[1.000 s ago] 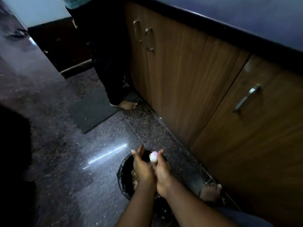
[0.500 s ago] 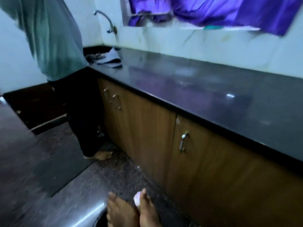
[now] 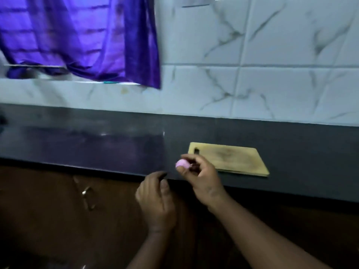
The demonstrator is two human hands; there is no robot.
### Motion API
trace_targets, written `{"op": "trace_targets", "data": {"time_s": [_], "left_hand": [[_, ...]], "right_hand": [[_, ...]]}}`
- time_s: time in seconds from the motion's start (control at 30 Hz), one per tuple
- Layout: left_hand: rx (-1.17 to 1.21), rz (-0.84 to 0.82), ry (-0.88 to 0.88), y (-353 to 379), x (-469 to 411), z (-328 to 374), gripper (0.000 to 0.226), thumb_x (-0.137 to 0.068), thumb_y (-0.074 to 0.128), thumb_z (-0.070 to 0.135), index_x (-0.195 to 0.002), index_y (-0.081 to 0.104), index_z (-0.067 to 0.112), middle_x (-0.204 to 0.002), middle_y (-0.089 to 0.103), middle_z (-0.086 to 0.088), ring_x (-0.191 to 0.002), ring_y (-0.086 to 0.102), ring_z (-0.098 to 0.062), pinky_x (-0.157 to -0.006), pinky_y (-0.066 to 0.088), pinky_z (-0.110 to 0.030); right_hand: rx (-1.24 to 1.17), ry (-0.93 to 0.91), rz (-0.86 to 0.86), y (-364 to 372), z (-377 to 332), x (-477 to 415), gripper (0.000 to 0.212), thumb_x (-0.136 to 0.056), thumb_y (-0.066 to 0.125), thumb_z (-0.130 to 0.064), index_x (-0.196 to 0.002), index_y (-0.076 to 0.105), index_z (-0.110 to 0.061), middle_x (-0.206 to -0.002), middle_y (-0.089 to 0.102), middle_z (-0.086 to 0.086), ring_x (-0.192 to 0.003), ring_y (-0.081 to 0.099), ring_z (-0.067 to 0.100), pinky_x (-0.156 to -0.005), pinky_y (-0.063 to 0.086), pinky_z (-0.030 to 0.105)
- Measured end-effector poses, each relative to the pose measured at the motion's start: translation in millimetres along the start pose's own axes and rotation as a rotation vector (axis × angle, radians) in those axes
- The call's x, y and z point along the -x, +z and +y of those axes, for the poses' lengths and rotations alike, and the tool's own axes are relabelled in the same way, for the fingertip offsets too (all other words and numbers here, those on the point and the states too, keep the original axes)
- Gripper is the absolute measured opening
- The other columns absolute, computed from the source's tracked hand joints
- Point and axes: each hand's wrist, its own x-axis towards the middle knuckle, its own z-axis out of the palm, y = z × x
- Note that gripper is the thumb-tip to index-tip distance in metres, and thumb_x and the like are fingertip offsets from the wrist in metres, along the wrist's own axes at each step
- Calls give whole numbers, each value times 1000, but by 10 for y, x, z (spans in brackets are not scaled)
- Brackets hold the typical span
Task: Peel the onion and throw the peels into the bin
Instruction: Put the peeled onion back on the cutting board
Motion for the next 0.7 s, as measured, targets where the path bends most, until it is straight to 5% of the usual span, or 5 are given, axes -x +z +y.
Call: {"op": "trace_targets", "data": {"time_s": [0.13,0.27,0.43,0.7], "left_hand": [[35,-266,97,553,-244,643,42,-102,33,43,-101,67,17,-97,68,2,-91,59,-19,-80,33,-33],[-111,-451,104,1085,-547,801,25,-95,48,33,-102,66,17,-100,73,-3,-96,65,-29,-85,44,-42],[-319,-545,37,1388,-690,774,26,-95,52,23,-119,61,20,-123,67,-4,-118,58,-30,-101,39,-44],[-371,-567,25,1427,-676,739,26,-98,48,28,-120,59,18,-126,66,-7,-120,56,-30,-103,38,-45]], "right_hand": [[215,37,77,-943,86,-368,39,-83,85,-14,-117,68,-20,-108,74,1,-97,71,15,-86,56,25],[384,34,28,-1445,277,-668,46,-86,80,-10,-129,62,-13,-112,66,3,-97,67,19,-86,52,23],[422,30,-118,-1586,504,-879,47,-92,74,-12,-136,57,-20,-123,61,3,-105,65,15,-97,52,29],[406,47,-176,-1585,572,-925,57,-90,77,-19,-141,51,-23,-139,59,3,-124,62,16,-108,52,37]]}}
